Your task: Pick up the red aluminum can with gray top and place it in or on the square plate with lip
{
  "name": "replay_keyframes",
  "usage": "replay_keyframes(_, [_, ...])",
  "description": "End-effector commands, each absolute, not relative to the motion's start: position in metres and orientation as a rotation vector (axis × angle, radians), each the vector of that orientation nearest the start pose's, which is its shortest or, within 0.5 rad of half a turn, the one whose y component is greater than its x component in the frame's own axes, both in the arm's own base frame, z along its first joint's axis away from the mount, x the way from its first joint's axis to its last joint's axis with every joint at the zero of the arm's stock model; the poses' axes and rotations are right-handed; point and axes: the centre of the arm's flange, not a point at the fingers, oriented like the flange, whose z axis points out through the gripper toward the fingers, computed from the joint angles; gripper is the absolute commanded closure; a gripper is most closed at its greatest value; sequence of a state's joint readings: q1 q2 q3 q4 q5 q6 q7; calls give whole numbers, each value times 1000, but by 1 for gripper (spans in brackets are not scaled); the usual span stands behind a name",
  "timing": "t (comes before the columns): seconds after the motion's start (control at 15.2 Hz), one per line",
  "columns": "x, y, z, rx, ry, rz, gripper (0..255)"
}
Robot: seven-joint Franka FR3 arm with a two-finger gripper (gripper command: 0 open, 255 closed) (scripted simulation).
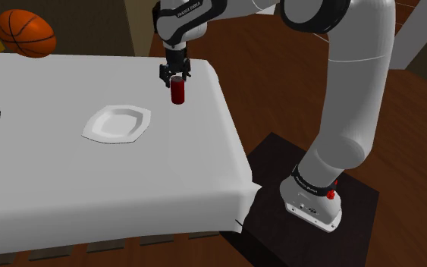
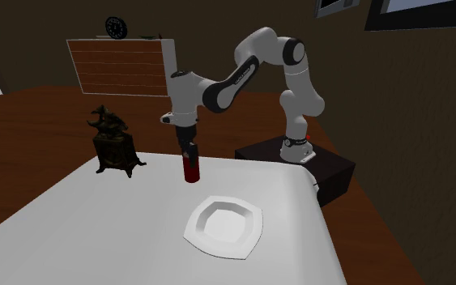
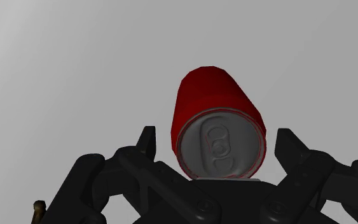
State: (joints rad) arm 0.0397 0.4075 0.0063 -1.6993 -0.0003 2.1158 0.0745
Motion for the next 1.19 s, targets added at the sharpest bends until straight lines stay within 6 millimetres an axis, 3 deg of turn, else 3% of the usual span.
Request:
replay_keyframes(0.0, [661,30,355,-3138,45,-15,0])
replay_keyframes(0.46, [661,30,355,-3138,45,-15,0])
replay_keyframes(0.53, [661,30,355,-3138,45,-15,255])
replay_keyframes(1.12, [661,30,355,-3138,45,-15,255])
